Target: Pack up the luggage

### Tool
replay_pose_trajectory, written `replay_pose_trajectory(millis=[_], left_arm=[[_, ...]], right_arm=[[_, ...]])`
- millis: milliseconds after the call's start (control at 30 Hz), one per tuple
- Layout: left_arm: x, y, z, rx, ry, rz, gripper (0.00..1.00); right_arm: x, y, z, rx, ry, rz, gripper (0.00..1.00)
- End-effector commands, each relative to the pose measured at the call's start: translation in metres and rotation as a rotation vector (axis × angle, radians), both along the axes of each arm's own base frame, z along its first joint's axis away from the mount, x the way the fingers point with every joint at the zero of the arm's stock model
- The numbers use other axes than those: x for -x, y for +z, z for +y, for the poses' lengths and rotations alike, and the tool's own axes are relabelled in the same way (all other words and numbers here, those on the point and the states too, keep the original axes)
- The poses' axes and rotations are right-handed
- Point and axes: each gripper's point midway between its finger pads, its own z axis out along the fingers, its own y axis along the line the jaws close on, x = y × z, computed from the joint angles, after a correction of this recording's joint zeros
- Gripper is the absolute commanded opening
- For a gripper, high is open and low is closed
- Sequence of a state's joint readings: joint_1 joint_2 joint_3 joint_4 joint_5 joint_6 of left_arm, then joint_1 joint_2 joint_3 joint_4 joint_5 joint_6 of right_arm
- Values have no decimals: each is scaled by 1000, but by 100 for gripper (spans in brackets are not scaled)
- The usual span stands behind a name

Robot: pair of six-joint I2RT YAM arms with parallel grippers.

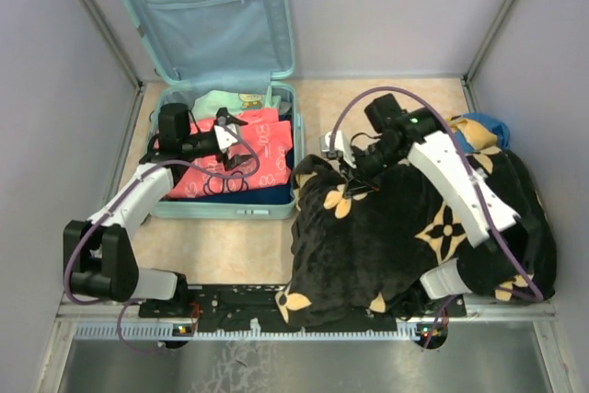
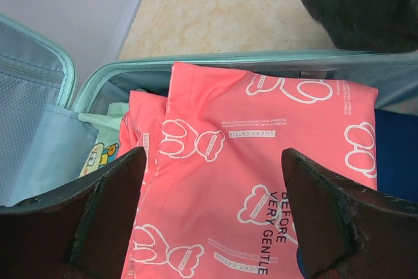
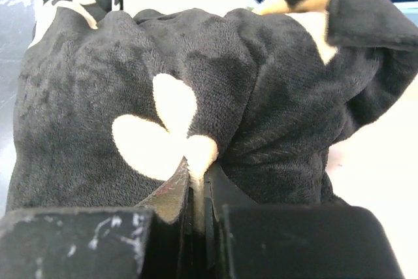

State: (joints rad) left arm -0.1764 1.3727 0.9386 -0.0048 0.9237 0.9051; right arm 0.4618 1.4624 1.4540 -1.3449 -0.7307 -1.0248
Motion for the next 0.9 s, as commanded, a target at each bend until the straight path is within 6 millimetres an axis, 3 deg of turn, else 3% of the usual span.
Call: replay_pose_trajectory(millis=[0, 100, 200, 367, 533, 600, 733, 867], left_arm=[[6, 8, 1, 15, 4, 5, 90], [6, 10, 2, 15, 11, 4, 90], [5, 12, 4, 13, 28, 5, 90], [4, 13, 7, 0, 54, -3, 89], [-1, 12, 12, -5, 99, -1, 89], [-2, 11, 14, -6, 115, 3, 89], [-6, 10, 16, 3, 153, 17, 89], [-11, 9, 17, 5, 175, 47, 89]], right_arm=[[-4, 91, -11, -186, -136, -248, 0], [-39, 131, -35, -291, -340, -354, 0], [-87, 171, -65, -347, -501, -534, 0], [-168, 240, -140, -475, -828, -669, 0], [-227, 263, -233, -578, -1111, -700, 0], [-246, 262, -263, -568, -1184, -744, 0], [-286, 228, -318, -412, -1335, -846, 0], [-332, 157, -389, -162, -1548, -856, 1]])
